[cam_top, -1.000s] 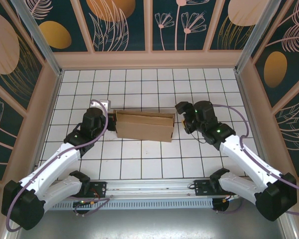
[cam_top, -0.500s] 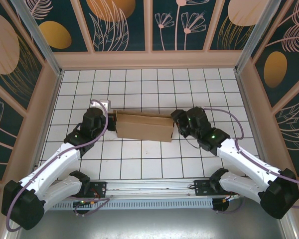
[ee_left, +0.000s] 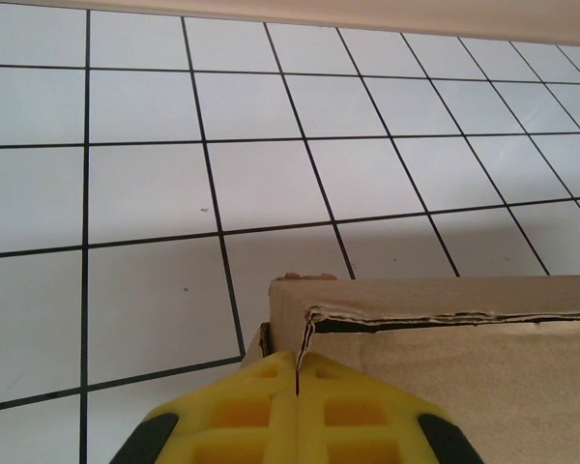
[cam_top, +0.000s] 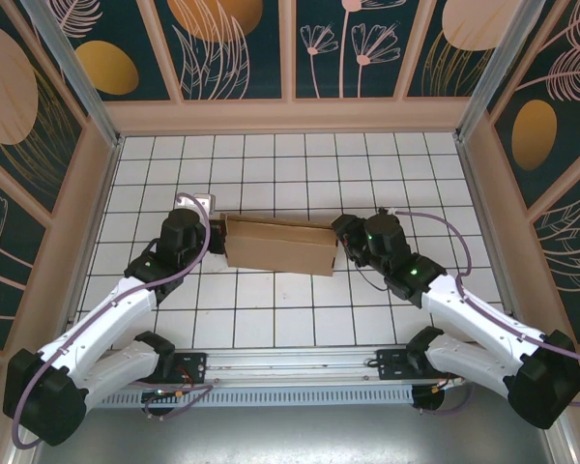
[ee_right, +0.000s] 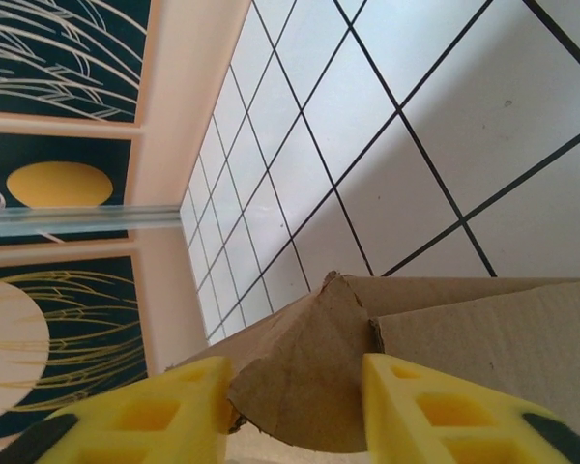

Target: Fold the paper box

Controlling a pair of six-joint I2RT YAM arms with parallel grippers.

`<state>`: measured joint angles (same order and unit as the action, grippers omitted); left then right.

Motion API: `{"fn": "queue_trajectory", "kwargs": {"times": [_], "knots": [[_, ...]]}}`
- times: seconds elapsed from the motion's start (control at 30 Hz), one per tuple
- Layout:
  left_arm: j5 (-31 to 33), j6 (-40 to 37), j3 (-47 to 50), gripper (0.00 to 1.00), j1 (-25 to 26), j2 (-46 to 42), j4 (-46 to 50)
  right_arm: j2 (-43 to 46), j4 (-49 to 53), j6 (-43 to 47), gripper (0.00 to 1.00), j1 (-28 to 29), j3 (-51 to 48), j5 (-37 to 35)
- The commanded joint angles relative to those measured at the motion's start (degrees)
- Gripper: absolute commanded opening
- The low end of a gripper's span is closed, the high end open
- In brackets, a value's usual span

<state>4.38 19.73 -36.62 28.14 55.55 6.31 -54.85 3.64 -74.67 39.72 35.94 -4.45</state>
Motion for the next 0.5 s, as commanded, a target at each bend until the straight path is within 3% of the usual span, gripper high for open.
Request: {"fn": "queue_trajectory", "kwargs": {"times": [0.0, 0.27, 0.47], "knots": [[-1.32, -0.24, 1.46, 0.00, 0.43, 0.48, 1.69, -0.82, 4.87, 4.00, 0.44, -0.32, 3.20, -0.28], [-1.24, -0.55, 1.31, 0.00, 0.41, 0.79, 1.69, -3.73, 12.98, 10.03, 0.52, -0.57, 9.08, -2.48], [-1.22, -0.51, 1.38, 0.00, 0.40, 0.66, 1.95, -5.46, 11.83, 11.36, 0.46, 0.02, 7.61, -2.41]]}}
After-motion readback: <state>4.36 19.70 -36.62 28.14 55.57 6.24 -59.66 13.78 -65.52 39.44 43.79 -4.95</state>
